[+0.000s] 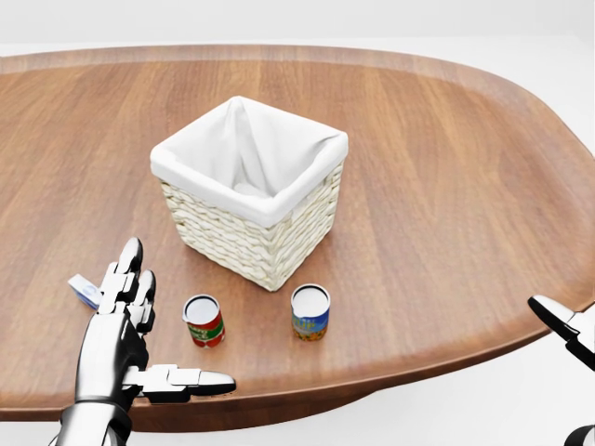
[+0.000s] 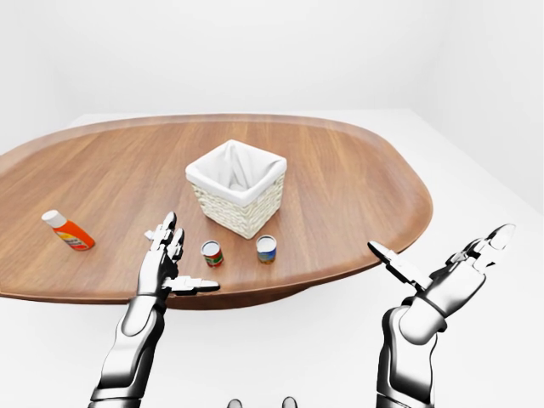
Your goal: Pick up the alphabet soup and the cream cheese box, and put them in the basket.
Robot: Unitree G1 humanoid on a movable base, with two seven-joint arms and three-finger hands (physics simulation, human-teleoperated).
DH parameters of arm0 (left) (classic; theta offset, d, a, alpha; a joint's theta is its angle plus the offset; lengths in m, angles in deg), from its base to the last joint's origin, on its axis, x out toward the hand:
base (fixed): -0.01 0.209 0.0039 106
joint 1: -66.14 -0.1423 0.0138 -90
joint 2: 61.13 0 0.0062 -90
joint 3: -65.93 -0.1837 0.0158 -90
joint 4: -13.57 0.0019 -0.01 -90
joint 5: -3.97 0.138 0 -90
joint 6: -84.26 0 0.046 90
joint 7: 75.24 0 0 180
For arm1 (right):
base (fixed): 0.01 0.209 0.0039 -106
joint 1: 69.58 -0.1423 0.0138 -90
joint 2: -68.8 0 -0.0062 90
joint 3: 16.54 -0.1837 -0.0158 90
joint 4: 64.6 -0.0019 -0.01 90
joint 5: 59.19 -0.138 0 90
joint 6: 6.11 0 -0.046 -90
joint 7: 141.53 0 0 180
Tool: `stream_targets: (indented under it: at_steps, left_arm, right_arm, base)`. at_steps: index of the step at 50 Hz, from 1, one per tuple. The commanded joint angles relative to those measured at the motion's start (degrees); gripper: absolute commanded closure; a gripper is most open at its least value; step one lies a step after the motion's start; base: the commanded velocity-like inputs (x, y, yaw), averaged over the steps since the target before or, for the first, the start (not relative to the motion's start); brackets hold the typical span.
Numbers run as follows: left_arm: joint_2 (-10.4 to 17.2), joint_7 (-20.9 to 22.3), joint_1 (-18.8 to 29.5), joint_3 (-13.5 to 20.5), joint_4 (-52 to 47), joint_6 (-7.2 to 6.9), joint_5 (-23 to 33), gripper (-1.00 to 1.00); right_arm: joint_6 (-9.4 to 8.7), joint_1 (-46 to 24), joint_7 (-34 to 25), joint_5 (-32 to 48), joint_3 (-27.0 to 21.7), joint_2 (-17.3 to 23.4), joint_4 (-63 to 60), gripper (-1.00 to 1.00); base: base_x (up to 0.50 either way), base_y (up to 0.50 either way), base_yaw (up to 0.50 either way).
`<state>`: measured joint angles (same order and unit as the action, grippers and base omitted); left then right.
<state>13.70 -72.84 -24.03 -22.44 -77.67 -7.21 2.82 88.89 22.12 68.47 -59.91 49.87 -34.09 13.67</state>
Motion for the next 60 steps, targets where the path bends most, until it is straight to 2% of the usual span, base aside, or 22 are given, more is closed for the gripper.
stream_targets:
  at_steps: [1, 9, 14, 15, 16, 19, 22, 23, 27, 28, 32, 33, 37, 40, 60]
  left_arm:
    - [0.00, -0.02, -0.01, 0.00, -0.02, 0.03, 0.03, -1.00]
    - [0.10, 0.11, 0.20, 0.16, 0.76, 0.69, -0.05, -1.00]
    - [-0.03, -0.03, -0.40, -0.13, -1.21, -0.68, 0.07, -1.00]
    - [-0.03, -0.03, -0.35, -0.12, -1.04, -0.57, 0.07, -1.00]
    - [0.03, 0.06, -0.06, 0.04, 0.03, 0.22, 0.01, -1.00]
    - [0.00, 0.05, -0.21, -0.01, -0.24, 0.10, 0.02, -1.00]
    - [0.06, 0.13, -0.03, 0.10, 0.44, 0.62, -0.02, -1.00]
    - [-0.02, 0.03, -0.30, -0.06, -0.44, 0.02, 0.06, -1.00]
    - [0.02, 0.07, -0.03, 0.03, 0.26, 0.42, 0.04, -1.00]
    - [-0.02, 0.01, -0.24, -0.08, -0.50, -0.17, 0.06, -1.00]
    - [0.01, 0.06, -0.10, -0.01, -0.14, -0.02, 0.02, -1.00]
    - [-0.04, 0.00, -0.30, -0.12, -0.84, -0.55, 0.06, -1.00]
    - [0.05, 0.15, 0.02, 0.08, 0.43, 0.36, -0.02, -1.00]
    - [-0.01, 0.07, -0.22, -0.05, -0.32, -0.23, 0.03, -1.00]
    - [-0.04, -0.03, -0.09, -0.10, -0.16, 0.01, 0.09, -1.00]
  right_arm:
    - [0.00, -0.04, 0.00, 0.10, 0.02, 0.06, 0.24, -1.00]
    - [0.00, 0.03, 0.00, 0.37, 0.11, 0.00, 0.01, -1.00]
    - [0.00, 0.14, 0.00, 0.69, 0.14, -0.05, -0.16, -1.00]
    - [0.00, 0.08, 0.00, 0.66, 0.12, -0.04, 0.16, -1.00]
    - [0.00, 0.03, 0.00, 0.63, 0.07, -0.01, 0.28, -1.00]
    - [0.00, 0.20, 0.00, 0.63, 0.07, -0.05, -0.36, -1.00]
    - [0.00, 0.23, 0.00, 0.70, 0.05, -0.10, -0.19, -1.00]
    - [0.00, 0.18, 0.00, 0.82, 0.03, -0.06, -0.09, -1.00]
    - [0.00, 0.12, 0.00, 0.94, 0.08, -0.05, 0.22, -1.00]
    - [0.00, 0.11, 0.00, 0.88, 0.06, -0.05, 0.24, -1.00]
    - [0.00, 0.12, 0.00, 0.91, 0.11, -0.05, 0.10, -1.00]
    - [0.00, 0.10, 0.00, 0.83, 0.08, -0.06, 0.19, -1.00]
    - [0.00, -0.01, 0.00, 0.51, 0.03, -0.01, 0.14, -1.00]
    - [0.00, 0.03, 0.00, 0.27, -0.04, -0.01, -0.15, -1.00]
    - [0.00, -0.03, 0.00, 0.34, 0.06, 0.07, 0.20, -1.00]
  base:
    - [0.18, 0.10, 0.00]
    - [0.17, 0.10, 0.00]
    - [0.16, 0.10, 0.00]
    - [0.14, 0.13, 0.00]
    - [0.14, 0.13, 0.00]
    - [0.14, 0.13, 0.00]
    - [0.14, 0.13, 0.00]
    - [0.14, 0.13, 0.00]
    - [0.14, 0.13, 0.00]
    - [0.14, 0.12, 0.00]
    - [0.14, 0.13, 0.00]
    - [0.14, 0.13, 0.00]
    - [0.14, 0.05, 0.00]
    - [0.14, 0.00, 0.00]
    - [0.14, 0.00, 0.00]
